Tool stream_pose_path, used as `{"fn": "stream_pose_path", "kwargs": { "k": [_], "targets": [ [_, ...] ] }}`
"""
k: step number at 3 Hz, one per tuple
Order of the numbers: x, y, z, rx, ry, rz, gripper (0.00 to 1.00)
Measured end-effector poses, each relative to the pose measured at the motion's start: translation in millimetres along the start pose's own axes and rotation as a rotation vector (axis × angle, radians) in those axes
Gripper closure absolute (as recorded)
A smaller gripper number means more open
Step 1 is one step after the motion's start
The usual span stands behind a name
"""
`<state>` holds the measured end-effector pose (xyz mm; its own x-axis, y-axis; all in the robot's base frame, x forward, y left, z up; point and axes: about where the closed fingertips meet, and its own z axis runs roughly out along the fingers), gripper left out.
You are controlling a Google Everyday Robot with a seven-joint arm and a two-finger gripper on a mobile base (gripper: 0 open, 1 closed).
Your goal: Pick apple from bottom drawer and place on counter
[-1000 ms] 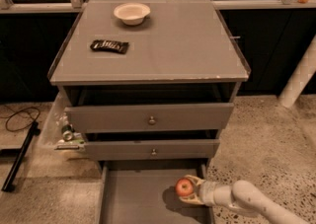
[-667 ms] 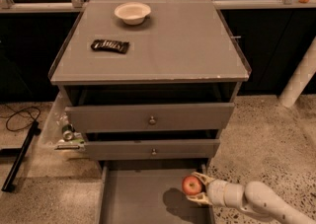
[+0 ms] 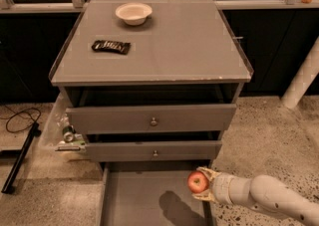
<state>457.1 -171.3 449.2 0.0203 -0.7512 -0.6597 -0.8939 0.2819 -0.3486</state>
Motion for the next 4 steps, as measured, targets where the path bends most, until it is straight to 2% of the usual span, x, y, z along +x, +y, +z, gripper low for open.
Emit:
{"fn": "stream_pose_path", "kwargs": {
  "k": [1,2,3,4],
  "targets": [
    [-18.3,3.9,-9.0,-0.033,0.137,-0.02,1.0],
    [-45.0,-9.2,-11.9,-0.04,0.156,-0.069,1.0],
    [-46.4,-12.7,-14.1,-0.037,0.151,-0.064,1.0],
    [-68.0,-43.0,-46.1,0.012,0.1,-0.067,1.0]
  ]
}}
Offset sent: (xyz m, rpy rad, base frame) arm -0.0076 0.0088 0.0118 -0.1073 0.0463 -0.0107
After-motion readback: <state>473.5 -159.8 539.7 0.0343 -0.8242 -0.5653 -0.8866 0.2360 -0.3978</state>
